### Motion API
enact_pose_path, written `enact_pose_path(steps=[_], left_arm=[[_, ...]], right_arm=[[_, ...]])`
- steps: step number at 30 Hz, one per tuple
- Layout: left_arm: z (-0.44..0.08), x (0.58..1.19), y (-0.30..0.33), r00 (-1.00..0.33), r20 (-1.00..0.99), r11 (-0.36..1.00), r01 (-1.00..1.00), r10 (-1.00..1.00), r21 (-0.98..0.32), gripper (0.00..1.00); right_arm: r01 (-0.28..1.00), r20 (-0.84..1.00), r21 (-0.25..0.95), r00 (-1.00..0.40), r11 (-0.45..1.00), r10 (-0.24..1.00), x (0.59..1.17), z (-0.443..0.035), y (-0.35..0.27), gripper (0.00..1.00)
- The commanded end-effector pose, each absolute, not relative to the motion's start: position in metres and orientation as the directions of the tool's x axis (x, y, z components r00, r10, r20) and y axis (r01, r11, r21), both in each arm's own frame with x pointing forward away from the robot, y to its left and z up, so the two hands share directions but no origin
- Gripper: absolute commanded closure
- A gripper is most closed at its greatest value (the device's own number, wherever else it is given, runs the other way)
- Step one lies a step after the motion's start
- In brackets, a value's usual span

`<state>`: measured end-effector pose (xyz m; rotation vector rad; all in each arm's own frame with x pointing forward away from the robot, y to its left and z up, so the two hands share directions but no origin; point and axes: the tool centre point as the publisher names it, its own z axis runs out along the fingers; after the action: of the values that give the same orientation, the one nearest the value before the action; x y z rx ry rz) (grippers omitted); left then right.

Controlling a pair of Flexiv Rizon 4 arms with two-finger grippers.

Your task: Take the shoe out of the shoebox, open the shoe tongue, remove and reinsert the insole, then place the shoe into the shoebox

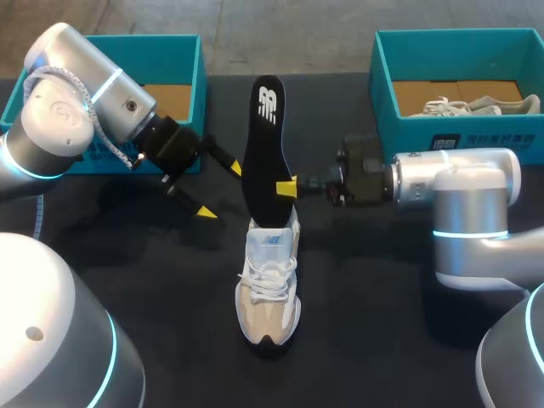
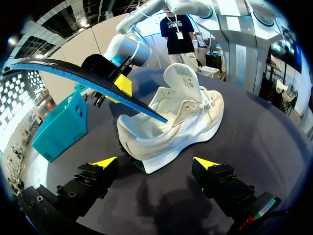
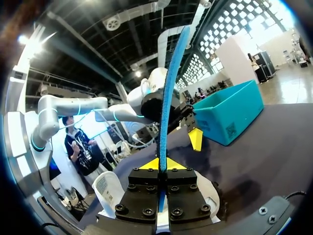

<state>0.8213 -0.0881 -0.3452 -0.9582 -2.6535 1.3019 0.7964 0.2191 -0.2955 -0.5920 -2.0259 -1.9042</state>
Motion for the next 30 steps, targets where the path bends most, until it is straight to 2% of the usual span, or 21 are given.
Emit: enact_pose_path(steps=[1,30], left_arm=[[-0.3449,0.8211,-0.0878,-0.809,-0.228,0.460,0.513,0.542,-0.724,0.00],[-0.3449,0.8211,-0.0878,-0.809,-0.228,0.460,0.513,0.542,-0.724,0.00]], right_arm=[[0.490,0.485,0.871,-0.869,0.037,0.100,0.7932,-0.2964,0.2202,1.00],[0.527,0.518,0.849,-0.844,0.036,0.140,0.7878,-0.3037,0.2167,1.00]])
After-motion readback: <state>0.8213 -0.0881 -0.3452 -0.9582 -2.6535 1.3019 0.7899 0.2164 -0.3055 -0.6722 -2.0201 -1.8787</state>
